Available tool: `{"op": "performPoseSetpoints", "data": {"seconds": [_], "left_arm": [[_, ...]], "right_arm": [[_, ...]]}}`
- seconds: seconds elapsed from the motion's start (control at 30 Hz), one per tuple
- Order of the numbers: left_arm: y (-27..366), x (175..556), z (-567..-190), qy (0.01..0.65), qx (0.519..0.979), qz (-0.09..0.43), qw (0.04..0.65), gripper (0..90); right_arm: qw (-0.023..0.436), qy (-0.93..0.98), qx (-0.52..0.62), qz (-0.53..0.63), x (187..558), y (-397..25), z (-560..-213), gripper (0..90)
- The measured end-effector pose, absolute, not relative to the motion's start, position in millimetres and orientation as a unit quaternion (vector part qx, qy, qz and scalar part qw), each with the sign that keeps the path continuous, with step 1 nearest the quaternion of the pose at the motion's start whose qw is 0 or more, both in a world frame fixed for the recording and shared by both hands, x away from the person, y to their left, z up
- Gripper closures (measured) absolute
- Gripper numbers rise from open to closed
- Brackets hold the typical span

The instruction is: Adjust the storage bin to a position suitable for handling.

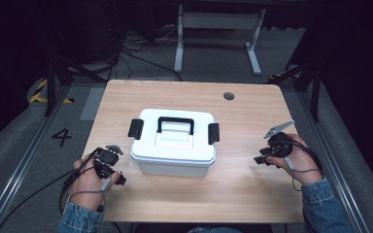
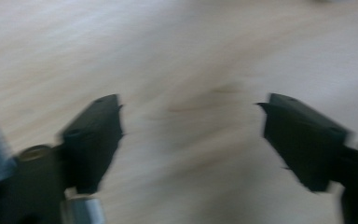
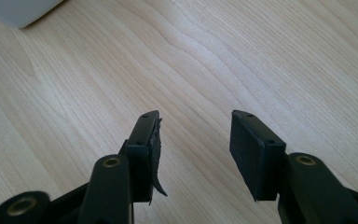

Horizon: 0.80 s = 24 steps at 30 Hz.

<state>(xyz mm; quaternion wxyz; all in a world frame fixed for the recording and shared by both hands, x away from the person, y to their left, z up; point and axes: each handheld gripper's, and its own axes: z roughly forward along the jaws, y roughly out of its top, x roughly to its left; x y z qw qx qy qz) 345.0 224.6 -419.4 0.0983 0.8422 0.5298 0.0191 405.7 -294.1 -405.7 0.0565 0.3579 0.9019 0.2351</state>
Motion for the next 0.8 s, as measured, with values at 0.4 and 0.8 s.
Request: {"op": "performPoseSetpoints", "data": {"seconds": [0.4,0.8], "left_arm": [[224,354,-417,0.503,0.855,-0.008,0.124,23.8],[228,333,-430,0.462,0.868,0.026,0.182,19.7]], "right_arm": [[0.053,0.903,0.348,0.245,408,-289,-406,53.4],[0.062,0.899,0.332,0.279,411,-281,-378,52.3]]}}
